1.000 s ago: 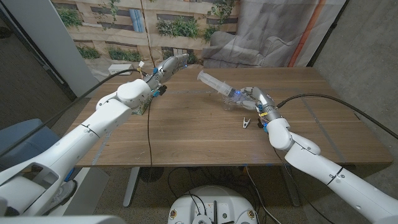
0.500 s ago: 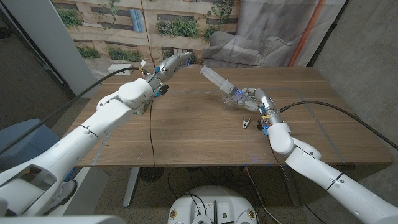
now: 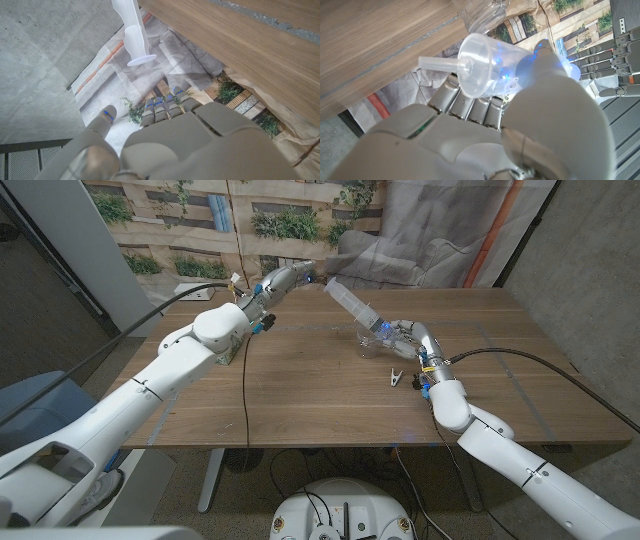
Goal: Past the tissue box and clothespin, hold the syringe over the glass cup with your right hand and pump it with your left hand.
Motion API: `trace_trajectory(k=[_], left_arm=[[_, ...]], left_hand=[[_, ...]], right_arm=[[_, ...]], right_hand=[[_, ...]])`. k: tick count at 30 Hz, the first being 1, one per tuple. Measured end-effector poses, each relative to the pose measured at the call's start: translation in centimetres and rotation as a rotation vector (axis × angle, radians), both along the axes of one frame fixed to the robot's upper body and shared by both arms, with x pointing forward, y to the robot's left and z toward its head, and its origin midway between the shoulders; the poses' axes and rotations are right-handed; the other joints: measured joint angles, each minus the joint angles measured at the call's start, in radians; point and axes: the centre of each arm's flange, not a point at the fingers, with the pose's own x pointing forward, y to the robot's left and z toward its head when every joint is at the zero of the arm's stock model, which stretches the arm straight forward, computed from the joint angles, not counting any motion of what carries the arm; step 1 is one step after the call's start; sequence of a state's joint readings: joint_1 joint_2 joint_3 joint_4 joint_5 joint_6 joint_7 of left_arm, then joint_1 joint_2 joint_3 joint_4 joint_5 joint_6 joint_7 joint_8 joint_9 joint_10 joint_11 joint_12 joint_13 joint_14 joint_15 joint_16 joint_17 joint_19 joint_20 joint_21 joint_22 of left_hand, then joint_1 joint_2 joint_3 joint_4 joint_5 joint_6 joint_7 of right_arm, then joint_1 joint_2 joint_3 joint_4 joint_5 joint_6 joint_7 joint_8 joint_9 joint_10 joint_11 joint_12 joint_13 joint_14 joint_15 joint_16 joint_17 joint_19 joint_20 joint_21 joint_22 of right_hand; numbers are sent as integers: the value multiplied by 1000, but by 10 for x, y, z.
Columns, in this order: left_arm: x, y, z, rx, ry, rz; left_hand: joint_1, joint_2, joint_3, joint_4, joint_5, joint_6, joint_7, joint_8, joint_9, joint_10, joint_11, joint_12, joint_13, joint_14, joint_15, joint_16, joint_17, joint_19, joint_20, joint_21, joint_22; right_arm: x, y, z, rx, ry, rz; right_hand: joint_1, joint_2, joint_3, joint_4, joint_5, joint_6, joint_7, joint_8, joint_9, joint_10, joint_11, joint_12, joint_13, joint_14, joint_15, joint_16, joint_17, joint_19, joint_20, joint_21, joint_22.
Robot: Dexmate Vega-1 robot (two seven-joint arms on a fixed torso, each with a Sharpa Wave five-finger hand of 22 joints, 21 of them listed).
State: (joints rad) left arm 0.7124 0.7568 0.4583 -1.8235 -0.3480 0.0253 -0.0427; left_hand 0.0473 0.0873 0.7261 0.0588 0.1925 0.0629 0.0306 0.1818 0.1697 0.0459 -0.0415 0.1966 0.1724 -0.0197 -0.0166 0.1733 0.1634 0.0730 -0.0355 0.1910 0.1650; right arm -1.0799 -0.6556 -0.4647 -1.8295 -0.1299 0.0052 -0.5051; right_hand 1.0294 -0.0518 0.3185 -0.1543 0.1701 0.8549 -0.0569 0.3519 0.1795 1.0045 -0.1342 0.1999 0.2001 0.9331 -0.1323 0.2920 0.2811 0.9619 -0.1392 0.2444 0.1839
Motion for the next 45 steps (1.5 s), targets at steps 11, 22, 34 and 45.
trace_trajectory(k=[11,22,34,45], left_arm=[[-7,-8,3,34,-14,-23],[-10,-11,1,60,-6,-33],[-10,-15,-1,88,4,-49],[-7,-18,2,113,6,-47]], left_hand=[[0,0,0,-8,0,23,-23,0,0,22,-21,0,0,-25,-18,-8,2,-25,-4,-10,0],[0,0,-1,-17,0,59,-30,8,0,52,-31,0,-5,-4,-16,1,-1,-21,0,-5,0],[0,0,-3,-19,0,62,-34,8,0,58,-35,0,-5,22,-14,8,0,-11,0,-5,0],[0,0,-3,-19,0,77,-31,8,0,74,-30,0,-5,40,-18,9,0,-11,0,-5,0]], right_arm=[[1,-1,0,22,-19,9],[0,0,1,28,-32,13],[1,0,1,23,-40,10],[2,0,2,18,-48,8]], right_hand=[[0,0,0,0,0,2,2,-6,0,0,0,-1,0,2,2,-4,0,0,0,0,0],[0,0,0,0,-1,2,2,-11,0,0,0,-2,0,9,-5,-8,0,0,0,0,0],[0,0,0,0,-1,4,4,-16,-1,0,0,-4,0,9,-5,-8,5,0,0,0,0],[0,0,0,0,-1,5,5,-19,0,0,0,-4,0,9,-5,-11,5,0,0,4,0]])
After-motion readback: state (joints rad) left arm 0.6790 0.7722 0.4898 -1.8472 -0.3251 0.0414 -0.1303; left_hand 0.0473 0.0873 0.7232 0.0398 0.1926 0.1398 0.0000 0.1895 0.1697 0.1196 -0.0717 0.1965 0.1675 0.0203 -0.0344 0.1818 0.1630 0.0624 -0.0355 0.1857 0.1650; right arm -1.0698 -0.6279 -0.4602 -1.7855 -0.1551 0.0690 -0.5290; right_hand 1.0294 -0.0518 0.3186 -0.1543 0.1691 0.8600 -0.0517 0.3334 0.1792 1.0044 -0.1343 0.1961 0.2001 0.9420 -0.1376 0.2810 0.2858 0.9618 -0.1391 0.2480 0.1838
